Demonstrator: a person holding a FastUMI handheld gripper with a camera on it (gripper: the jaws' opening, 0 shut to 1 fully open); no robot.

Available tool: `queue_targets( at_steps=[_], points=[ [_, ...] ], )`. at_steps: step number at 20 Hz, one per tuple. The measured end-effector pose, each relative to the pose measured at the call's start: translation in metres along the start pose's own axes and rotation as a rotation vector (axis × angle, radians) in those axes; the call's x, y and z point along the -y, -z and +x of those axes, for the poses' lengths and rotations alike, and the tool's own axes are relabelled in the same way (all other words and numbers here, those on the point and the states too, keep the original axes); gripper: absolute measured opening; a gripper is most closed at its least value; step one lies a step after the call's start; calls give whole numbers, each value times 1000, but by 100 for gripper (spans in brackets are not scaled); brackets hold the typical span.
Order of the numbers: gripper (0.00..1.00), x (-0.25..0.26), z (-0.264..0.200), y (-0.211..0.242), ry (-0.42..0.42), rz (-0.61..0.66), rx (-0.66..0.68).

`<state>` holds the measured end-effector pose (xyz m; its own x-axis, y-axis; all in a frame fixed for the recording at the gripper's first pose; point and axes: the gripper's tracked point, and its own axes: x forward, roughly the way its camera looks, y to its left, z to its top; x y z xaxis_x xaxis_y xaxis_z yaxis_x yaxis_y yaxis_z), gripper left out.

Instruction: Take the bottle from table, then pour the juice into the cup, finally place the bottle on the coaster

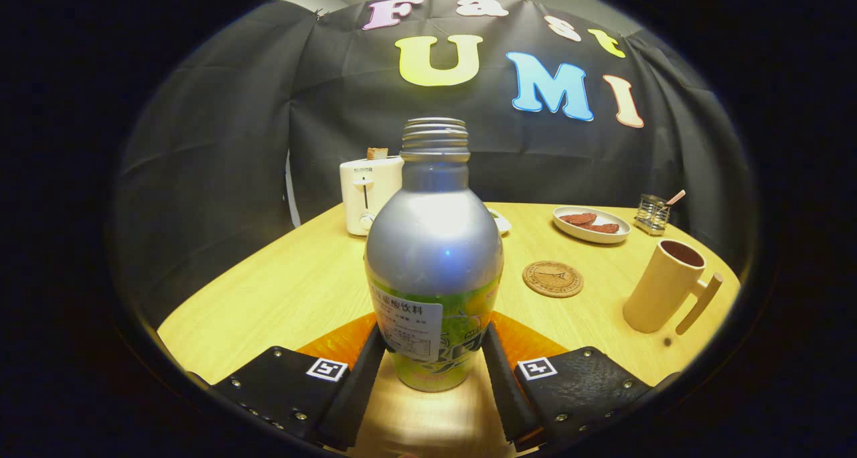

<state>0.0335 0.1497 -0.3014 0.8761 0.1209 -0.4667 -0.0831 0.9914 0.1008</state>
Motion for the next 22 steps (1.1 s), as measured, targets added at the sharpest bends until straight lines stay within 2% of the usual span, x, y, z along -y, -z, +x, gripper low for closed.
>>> queue_targets(
  at_steps=[6,15,22],
  points=[
    [75,5,-6,-33,-17,92,14],
    [72,39,-15,-78,-24,290,41],
    [72,65,-20,-88,-44,474,43]
  ],
)
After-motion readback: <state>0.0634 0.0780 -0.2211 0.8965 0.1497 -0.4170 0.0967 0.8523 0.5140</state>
